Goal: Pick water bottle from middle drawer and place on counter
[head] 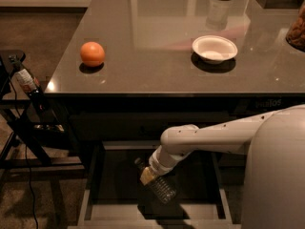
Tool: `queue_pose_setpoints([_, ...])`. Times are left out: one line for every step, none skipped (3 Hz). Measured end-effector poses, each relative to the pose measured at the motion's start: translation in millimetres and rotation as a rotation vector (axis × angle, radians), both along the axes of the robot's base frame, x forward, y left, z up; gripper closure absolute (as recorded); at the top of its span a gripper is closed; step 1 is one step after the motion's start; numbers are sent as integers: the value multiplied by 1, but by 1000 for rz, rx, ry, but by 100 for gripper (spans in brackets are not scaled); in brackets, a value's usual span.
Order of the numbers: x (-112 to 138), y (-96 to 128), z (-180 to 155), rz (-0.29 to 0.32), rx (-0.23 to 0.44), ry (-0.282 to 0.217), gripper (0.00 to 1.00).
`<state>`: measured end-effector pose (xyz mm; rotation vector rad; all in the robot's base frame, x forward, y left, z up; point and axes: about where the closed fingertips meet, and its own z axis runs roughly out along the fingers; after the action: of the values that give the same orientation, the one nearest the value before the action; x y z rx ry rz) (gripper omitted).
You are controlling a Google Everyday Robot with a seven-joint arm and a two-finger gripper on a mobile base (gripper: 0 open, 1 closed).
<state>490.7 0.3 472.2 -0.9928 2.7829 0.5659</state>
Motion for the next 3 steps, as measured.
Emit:
queue_pose_setpoints([0, 0, 0, 0, 0, 0, 100])
queue_pose_setpoints([-4, -10, 20, -18, -5, -16, 100])
queue_pose_setpoints([-12, -26, 47, -44, -30, -31, 100])
